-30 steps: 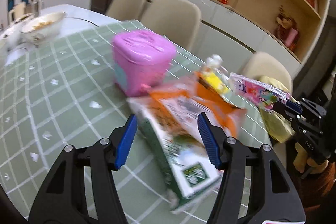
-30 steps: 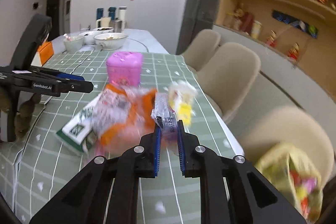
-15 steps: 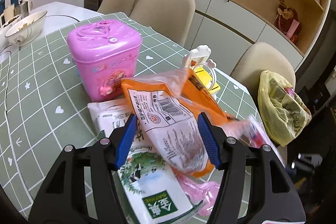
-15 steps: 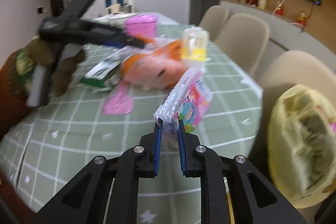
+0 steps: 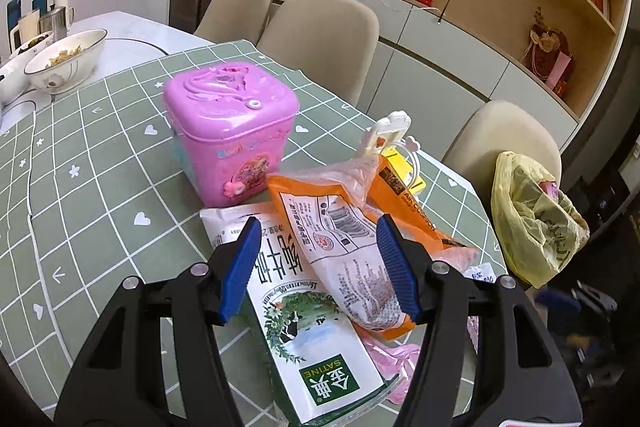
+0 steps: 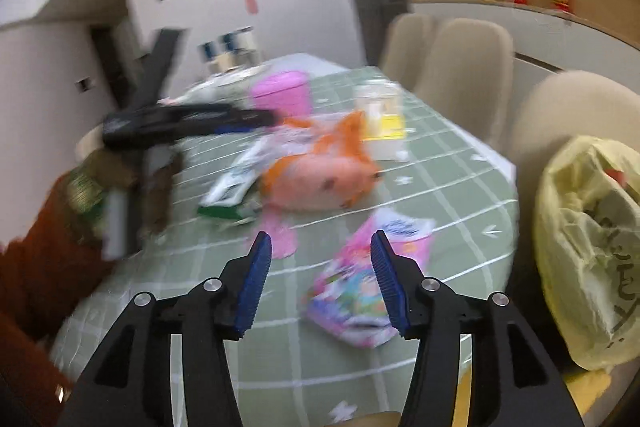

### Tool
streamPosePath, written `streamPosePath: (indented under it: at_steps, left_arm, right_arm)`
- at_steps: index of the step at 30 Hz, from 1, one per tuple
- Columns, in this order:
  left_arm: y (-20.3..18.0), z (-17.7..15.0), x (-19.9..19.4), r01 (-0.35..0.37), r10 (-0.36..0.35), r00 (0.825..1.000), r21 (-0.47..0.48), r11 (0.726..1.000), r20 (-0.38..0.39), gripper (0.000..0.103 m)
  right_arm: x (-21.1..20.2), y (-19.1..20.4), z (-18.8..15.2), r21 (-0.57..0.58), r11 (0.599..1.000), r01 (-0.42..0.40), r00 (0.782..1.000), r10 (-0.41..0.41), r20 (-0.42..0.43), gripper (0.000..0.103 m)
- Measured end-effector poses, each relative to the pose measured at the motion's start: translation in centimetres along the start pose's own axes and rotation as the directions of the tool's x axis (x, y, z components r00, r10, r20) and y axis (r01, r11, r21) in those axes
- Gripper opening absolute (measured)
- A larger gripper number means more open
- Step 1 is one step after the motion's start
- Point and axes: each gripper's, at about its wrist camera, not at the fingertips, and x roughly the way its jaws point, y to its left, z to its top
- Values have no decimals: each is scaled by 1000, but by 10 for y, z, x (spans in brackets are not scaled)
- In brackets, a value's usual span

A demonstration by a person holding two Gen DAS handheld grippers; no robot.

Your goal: Collect trash

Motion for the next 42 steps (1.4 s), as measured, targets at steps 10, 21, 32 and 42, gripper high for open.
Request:
streamPosePath:
  at_steps: [10, 21, 32, 42]
  left_arm:
    - [-7, -5, 3, 10, -9, 1000, 27, 1000, -27, 57]
    - [-1, -5, 6, 6, -5, 999, 11, 1000, -38, 57]
    - [-1, -7, 5, 18, -18, 999, 2, 1000, -49, 57]
    - [-18, -17, 11, -12, 15, 997, 34, 999, -74, 57]
  right_arm:
    - [53, -19, -3, 117, 989, 93, 986, -75, -146, 50]
    - [58, 6, -13, -56, 981, 187, 964, -194, -184, 51]
    - [39, 16, -15, -77, 992, 96, 988, -104, -111, 9]
    - [-15, -23, 2, -5, 981, 195, 980, -194, 44, 7]
